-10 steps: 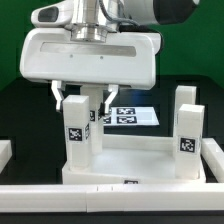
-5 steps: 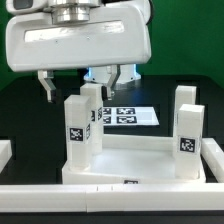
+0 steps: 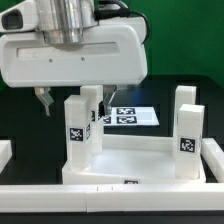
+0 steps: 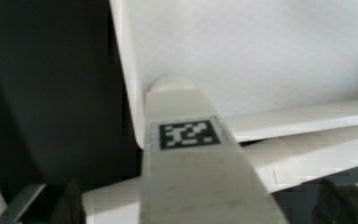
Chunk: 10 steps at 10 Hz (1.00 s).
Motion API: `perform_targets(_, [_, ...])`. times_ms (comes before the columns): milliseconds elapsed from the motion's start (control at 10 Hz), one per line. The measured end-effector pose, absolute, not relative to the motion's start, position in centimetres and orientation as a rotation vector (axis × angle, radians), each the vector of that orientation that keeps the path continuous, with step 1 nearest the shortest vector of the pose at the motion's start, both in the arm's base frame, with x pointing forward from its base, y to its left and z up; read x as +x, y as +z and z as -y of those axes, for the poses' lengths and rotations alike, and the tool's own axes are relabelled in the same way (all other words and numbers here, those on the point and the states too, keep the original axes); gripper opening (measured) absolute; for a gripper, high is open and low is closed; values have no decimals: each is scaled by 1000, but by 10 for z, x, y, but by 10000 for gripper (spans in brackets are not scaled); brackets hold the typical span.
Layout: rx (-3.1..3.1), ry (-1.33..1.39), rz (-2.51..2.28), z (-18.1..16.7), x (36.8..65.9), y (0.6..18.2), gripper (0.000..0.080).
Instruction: Assemble desk
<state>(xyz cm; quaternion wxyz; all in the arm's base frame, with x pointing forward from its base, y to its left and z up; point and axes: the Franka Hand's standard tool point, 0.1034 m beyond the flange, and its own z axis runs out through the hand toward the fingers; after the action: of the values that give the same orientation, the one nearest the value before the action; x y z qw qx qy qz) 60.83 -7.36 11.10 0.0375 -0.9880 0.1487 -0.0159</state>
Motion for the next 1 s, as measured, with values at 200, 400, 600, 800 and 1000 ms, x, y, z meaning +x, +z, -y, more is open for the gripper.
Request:
perform_targets(200, [-3027,-49,-489,74,608,111,637])
perform_targets(400, [-2974,-39,-726,74,608,111,287])
perform_targets(600, [-2919,-30,-917,73,608,110,284])
perform_targets(800, [-2706,-25,-1429,62,623,109,285])
perform_targets(1000, [-2358,34,-1944,50,630,109,285])
